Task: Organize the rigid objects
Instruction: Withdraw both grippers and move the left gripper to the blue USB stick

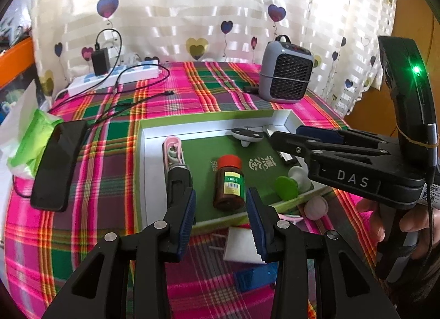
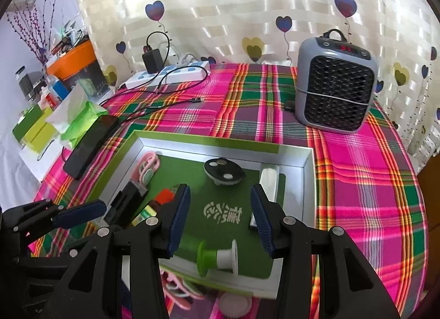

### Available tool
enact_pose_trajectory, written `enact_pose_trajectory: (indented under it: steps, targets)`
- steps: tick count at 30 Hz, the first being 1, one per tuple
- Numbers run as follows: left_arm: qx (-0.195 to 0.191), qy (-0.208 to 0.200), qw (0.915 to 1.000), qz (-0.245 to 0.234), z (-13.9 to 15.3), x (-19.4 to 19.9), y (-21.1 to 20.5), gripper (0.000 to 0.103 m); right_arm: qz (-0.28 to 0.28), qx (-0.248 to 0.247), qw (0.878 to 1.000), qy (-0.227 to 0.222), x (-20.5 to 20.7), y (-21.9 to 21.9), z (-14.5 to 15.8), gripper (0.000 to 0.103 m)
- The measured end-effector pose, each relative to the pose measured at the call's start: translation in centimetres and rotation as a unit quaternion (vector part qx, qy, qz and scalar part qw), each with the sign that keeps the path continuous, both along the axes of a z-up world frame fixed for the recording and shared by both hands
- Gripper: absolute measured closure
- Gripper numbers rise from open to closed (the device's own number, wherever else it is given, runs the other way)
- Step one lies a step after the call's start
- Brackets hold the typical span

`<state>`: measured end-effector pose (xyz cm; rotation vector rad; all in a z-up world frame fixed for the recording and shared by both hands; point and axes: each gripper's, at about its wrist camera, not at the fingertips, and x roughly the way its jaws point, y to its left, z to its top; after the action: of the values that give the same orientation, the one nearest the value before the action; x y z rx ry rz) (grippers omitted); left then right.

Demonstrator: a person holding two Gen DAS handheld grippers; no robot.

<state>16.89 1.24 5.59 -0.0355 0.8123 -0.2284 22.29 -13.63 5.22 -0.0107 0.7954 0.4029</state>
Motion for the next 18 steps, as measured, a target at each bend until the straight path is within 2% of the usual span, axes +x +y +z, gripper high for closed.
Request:
enact_pose_trajectory:
  steps: [5,9,12,18]
  targets:
    - [-0.003,-0.004,1.0000,0.003,0.3,-1.3,0.3,0.066,-0.004,0.013,1.000,-0.006,-1.5,-0.5,0.3,0.056]
    - [0.030,-0.021,0.9993,0.011,0.4,-2.7,-0.1,0.066,-0.009,0.019,1.000,-0.009,-2.9,-1.0,0.3,0.056]
    - [0.020,-0.016,0.9997,0.007,0.2,-3.4,0.2,0.066,-0.013,0.020,1.000,-0.012,-3.8,-1.3,0.2,0.056]
    - [0.034,-0.015,0.9992,0.011,-0.3,-4.8,0.0,0.066,-0.020,0.020,0.999,-0.017,-5.4,-2.0,0.0,0.056]
